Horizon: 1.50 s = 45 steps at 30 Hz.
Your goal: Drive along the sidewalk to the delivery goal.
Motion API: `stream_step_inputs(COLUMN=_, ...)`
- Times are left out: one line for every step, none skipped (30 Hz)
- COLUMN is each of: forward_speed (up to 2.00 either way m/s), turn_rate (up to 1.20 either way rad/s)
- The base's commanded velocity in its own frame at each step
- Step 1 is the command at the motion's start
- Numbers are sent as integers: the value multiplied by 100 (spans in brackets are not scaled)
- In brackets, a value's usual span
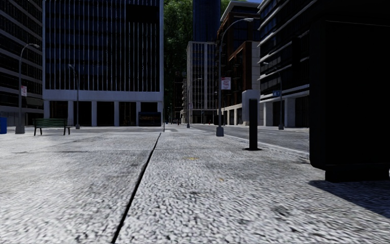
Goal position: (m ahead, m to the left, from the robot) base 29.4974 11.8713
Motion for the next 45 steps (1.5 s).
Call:
stream_step_inputs(forward_speed=200, turn_rate=0)
stream_step_inputs(forward_speed=200, turn_rate=0)
stream_step_inputs(forward_speed=200, turn_rate=0)
stream_step_inputs(forward_speed=200, turn_rate=0)
stream_step_inputs(forward_speed=200, turn_rate=0)
stream_step_inputs(forward_speed=200, turn_rate=0)
stream_step_inputs(forward_speed=200, turn_rate=0)
stream_step_inputs(forward_speed=200, turn_rate=0)
stream_step_inputs(forward_speed=200, turn_rate=0)
stream_step_inputs(forward_speed=200, turn_rate=0)
stream_step_inputs(forward_speed=200, turn_rate=0)
stream_step_inputs(forward_speed=200, turn_rate=0)
stream_step_inputs(forward_speed=200, turn_rate=0)
stream_step_inputs(forward_speed=200, turn_rate=0)
stream_step_inputs(forward_speed=200, turn_rate=0)
stream_step_inputs(forward_speed=200, turn_rate=0)
stream_step_inputs(forward_speed=200, turn_rate=0)
stream_step_inputs(forward_speed=200, turn_rate=0)
stream_step_inputs(forward_speed=200, turn_rate=0)
stream_step_inputs(forward_speed=200, turn_rate=0)
stream_step_inputs(forward_speed=200, turn_rate=0)
stream_step_inputs(forward_speed=200, turn_rate=0)
stream_step_inputs(forward_speed=200, turn_rate=0)
stream_step_inputs(forward_speed=200, turn_rate=0)
stream_step_inputs(forward_speed=200, turn_rate=0)
stream_step_inputs(forward_speed=200, turn_rate=0)
stream_step_inputs(forward_speed=200, turn_rate=0)
stream_step_inputs(forward_speed=200, turn_rate=0)
stream_step_inputs(forward_speed=200, turn_rate=0)
stream_step_inputs(forward_speed=200, turn_rate=0)
stream_step_inputs(forward_speed=200, turn_rate=0)
stream_step_inputs(forward_speed=200, turn_rate=0)
stream_step_inputs(forward_speed=200, turn_rate=0)
stream_step_inputs(forward_speed=200, turn_rate=0)
stream_step_inputs(forward_speed=200, turn_rate=0)
stream_step_inputs(forward_speed=200, turn_rate=0)
stream_step_inputs(forward_speed=200, turn_rate=0)
stream_step_inputs(forward_speed=200, turn_rate=0)
stream_step_inputs(forward_speed=200, turn_rate=0)
stream_step_inputs(forward_speed=200, turn_rate=0)
stream_step_inputs(forward_speed=200, turn_rate=0)
stream_step_inputs(forward_speed=200, turn_rate=0)
stream_step_inputs(forward_speed=200, turn_rate=0)
stream_step_inputs(forward_speed=200, turn_rate=0)
stream_step_inputs(forward_speed=200, turn_rate=0)
